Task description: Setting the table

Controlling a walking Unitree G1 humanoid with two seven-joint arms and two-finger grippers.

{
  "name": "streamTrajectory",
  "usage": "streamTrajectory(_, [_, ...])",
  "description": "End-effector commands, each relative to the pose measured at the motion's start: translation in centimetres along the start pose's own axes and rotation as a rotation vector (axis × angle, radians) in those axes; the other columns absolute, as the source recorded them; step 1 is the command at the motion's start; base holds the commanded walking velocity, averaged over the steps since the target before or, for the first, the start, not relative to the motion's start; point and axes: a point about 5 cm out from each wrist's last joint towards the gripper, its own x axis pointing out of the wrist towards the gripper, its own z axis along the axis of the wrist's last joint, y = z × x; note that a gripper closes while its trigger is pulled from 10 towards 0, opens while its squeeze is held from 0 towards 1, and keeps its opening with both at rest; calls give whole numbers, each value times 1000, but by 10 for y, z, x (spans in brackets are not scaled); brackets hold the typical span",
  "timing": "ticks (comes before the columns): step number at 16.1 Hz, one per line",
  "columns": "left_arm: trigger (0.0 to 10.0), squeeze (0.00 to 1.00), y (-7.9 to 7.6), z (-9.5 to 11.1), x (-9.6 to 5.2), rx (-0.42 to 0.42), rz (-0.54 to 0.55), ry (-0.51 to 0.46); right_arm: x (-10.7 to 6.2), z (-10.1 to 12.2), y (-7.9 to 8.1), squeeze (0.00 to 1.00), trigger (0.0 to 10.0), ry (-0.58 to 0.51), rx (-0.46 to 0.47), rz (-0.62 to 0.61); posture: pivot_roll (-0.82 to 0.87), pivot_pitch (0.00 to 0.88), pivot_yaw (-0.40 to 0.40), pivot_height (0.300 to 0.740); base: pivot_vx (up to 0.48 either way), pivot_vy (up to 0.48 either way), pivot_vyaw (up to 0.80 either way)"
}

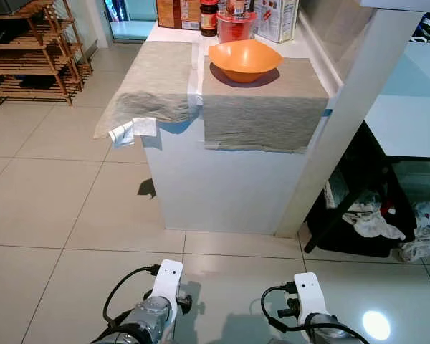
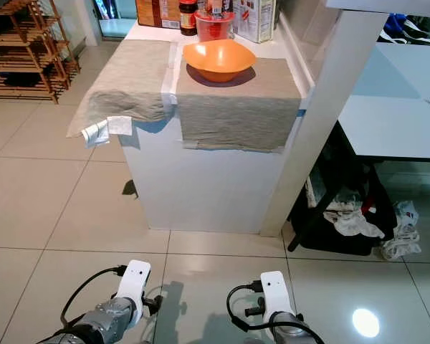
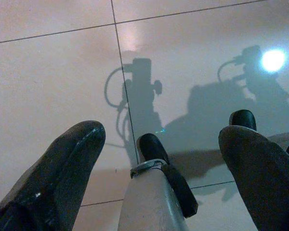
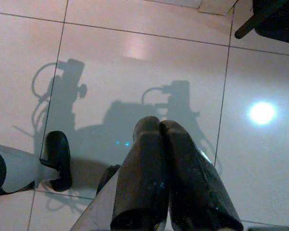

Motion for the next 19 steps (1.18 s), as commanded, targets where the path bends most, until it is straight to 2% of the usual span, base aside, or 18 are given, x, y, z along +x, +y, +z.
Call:
streamTrajectory(1, [10000, 0, -11, 212, -89, 92, -233, -940, -66, 214, 31, 0, 10000, -925, -17, 151, -78, 0, 6, 727, 0, 0, 0])
streamTrajectory(13, [10000, 0, -11, 212, -89, 92, -233, -940, -66, 214, 31, 0, 10000, -925, -17, 151, -78, 0, 6, 727, 0, 0, 0])
streamTrajectory(14, [10000, 0, -13, 212, -88, 110, -237, -937, -66, 212, 31, 0, 10000, -918, -32, 147, -82, 0, 10, 727, 0, 0, 0])
streamTrajectory(16, [10000, 0, -18, 207, -78, 159, -258, -910, -61, 205, 28, 0, 10000, -912, -9, 134, -96, 0, 10, 727, 0, 0, 0])
streamTrajectory(18, [10000, 0, -15, 203, -70, 158, -258, -852, -56, 201, 25, 0, 10000, -899, -5, 121, -95, 0, 10, 727, 0, 0, 0])
streamTrajectory(19, [10000, 0, -1, 198, -65, 129, -212, -816, -54, 199, 19, 0, 10000, -890, 23, 90, -93, 0, 15, 727, 0, 0, 0])
